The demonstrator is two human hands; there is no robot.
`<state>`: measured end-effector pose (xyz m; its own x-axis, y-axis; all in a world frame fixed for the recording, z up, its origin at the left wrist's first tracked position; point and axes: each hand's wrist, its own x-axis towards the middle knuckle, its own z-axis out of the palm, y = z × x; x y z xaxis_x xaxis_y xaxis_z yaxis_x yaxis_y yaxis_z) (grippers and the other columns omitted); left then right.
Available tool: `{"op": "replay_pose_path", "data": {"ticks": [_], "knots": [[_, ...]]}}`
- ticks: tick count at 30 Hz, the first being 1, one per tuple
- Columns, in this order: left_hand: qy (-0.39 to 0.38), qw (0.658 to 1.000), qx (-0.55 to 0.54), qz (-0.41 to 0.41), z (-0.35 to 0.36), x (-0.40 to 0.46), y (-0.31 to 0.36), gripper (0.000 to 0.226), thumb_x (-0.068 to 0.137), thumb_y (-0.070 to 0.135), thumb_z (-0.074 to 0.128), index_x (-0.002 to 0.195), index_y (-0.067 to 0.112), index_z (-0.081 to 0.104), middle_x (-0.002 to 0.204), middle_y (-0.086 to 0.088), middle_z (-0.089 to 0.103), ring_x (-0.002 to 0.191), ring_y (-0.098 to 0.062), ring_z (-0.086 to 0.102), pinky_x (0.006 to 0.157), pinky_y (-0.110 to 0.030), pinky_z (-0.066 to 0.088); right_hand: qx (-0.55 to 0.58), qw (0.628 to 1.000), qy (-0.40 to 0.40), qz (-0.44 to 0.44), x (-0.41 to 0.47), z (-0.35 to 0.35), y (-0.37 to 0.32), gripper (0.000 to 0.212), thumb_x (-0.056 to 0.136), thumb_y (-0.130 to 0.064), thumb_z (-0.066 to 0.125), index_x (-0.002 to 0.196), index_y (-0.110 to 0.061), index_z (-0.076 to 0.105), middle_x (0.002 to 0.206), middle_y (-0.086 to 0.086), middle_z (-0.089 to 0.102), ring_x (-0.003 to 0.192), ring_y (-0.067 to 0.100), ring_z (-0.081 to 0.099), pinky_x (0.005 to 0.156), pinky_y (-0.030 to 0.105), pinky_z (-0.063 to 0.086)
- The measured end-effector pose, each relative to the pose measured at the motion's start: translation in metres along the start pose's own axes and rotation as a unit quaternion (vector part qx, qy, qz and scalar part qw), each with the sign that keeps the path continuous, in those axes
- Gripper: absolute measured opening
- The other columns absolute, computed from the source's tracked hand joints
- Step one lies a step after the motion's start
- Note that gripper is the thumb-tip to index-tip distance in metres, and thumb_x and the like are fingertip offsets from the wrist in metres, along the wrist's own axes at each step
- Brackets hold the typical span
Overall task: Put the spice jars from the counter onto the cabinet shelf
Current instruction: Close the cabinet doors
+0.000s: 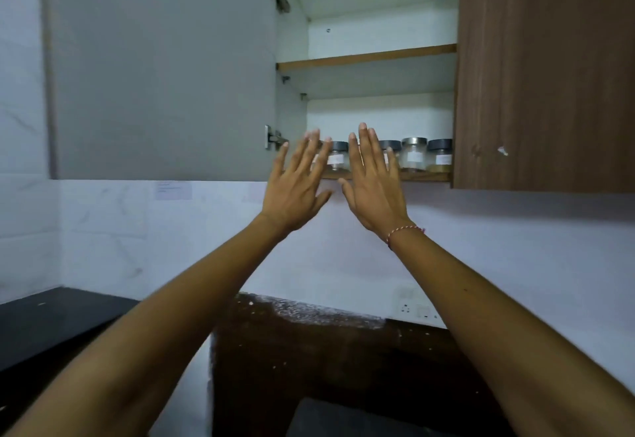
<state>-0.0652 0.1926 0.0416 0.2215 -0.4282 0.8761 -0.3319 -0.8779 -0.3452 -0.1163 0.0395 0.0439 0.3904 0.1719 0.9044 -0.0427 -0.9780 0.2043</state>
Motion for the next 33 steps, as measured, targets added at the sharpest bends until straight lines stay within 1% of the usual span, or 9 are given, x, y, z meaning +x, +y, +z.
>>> {"op": "replay_pose_path", "data": {"ticks": [7, 13, 16, 18, 21, 25, 28, 31, 33], "knots": [[0.024, 0.991, 0.09, -0.101, -0.071, -0.055, -0.093, 0.076, 0.091, 0.06, 0.01, 0.148, 0.014, -0.008, 0.158, -0.012, 0.001, 0.147, -0.025, 0.002, 0.114, -0.048, -0.004, 0.091, 0.995, 0.025, -0.043, 0.016, -0.039, -0.106, 0.073, 0.095, -0.049, 0.033, 0.148, -0.011, 0.001, 0.158, 0.011, 0.0, 0.146, 0.024, -0.001, 0.118, 0.046, 0.005], [0.081, 0.97, 0.155, -0.168, -0.111, -0.081, -0.14, 0.071, 0.094, 0.043, 0.03, 0.149, 0.01, -0.001, 0.157, -0.016, 0.011, 0.146, -0.028, 0.012, 0.111, -0.052, 0.004, 0.117, 0.985, 0.076, -0.101, 0.049, -0.071, -0.194, 0.069, 0.094, -0.046, 0.033, 0.149, -0.013, 0.008, 0.158, 0.011, 0.006, 0.146, 0.024, 0.004, 0.117, 0.045, 0.008], [0.062, 0.963, 0.088, -0.246, -0.12, -0.09, -0.168, 0.08, 0.088, 0.04, 0.036, 0.148, 0.007, -0.007, 0.157, -0.019, 0.0, 0.146, -0.031, 0.001, 0.113, -0.052, -0.001, 0.086, 0.984, 0.07, -0.137, 0.06, -0.078, -0.225, 0.069, 0.094, -0.045, 0.033, 0.149, -0.013, 0.005, 0.158, 0.011, 0.003, 0.146, 0.024, 0.002, 0.117, 0.046, 0.009], [0.04, 0.944, -0.018, -0.328, -0.119, -0.095, -0.181, 0.092, 0.087, 0.045, 0.046, 0.147, 0.006, -0.011, 0.157, -0.02, -0.007, 0.146, -0.034, -0.003, 0.114, -0.052, 0.005, 0.07, 0.985, 0.067, -0.144, 0.065, -0.079, -0.236, 0.07, 0.095, -0.047, 0.033, 0.149, -0.014, 0.003, 0.158, 0.011, 0.002, 0.146, 0.024, 0.001, 0.117, 0.046, 0.008], [0.024, 0.889, -0.214, -0.404, -0.114, -0.096, -0.191, 0.091, 0.088, 0.039, 0.055, 0.149, 0.007, -0.004, 0.151, -0.019, 0.022, 0.134, -0.038, 0.035, 0.102, -0.047, 0.04, 0.069, 0.986, 0.06, -0.14, 0.069, -0.079, -0.241, 0.071, 0.095, -0.049, 0.032, 0.149, -0.014, 0.002, 0.158, 0.011, 0.001, 0.146, 0.025, 0.0, 0.117, 0.046, 0.006], [0.116, 0.902, -0.246, -0.335, -0.118, -0.104, -0.194, 0.053, 0.09, 0.022, 0.046, 0.139, 0.009, 0.029, 0.124, -0.011, 0.058, 0.102, -0.031, 0.061, 0.082, -0.044, 0.055, 0.071, 0.988, 0.06, -0.126, 0.065, -0.078, -0.236, 0.068, 0.095, -0.05, 0.026, 0.149, -0.016, 0.002, 0.158, 0.01, 0.0, 0.146, 0.023, -0.001, 0.117, 0.045, 0.005], [0.148, 0.917, -0.276, -0.247, -0.123, -0.105, -0.178, 0.051, 0.091, 0.021, 0.037, 0.141, 0.013, 0.03, 0.113, -0.011, 0.065, 0.089, -0.03, 0.063, 0.073, -0.039, 0.053, 0.092, 0.984, 0.075, -0.131, 0.06, -0.082, -0.231, 0.065, 0.095, -0.051, 0.024, 0.149, -0.019, 0.006, 0.158, 0.009, 0.004, 0.147, 0.022, 0.001, 0.117, 0.044, 0.008], [0.133, 0.929, -0.307, -0.159, -0.128, -0.097, -0.15, 0.055, 0.091, 0.026, 0.03, 0.146, 0.018, 0.027, 0.132, -0.01, 0.056, 0.103, -0.029, 0.062, 0.075, -0.033, 0.048, 0.117, 0.981, 0.103, -0.118, 0.055, -0.093, -0.215, 0.059, 0.096, -0.046, 0.022, 0.149, -0.02, 0.012, 0.158, 0.01, 0.01, 0.146, 0.022, 0.006, 0.116, 0.044, 0.013], [0.119, 0.941, -0.304, -0.085, -0.127, -0.089, -0.13, 0.049, 0.092, 0.021, 0.03, 0.139, 0.014, 0.039, 0.151, -0.006, 0.035, 0.133, -0.029, 0.041, 0.099, -0.04, 0.041, 0.113, 0.981, 0.106, -0.119, 0.049, -0.099, -0.192, 0.057, 0.097, -0.043, 0.021, 0.148, -0.021, 0.015, 0.157, 0.011, 0.011, 0.146, 0.023, 0.008, 0.116, 0.044, 0.016]]}}
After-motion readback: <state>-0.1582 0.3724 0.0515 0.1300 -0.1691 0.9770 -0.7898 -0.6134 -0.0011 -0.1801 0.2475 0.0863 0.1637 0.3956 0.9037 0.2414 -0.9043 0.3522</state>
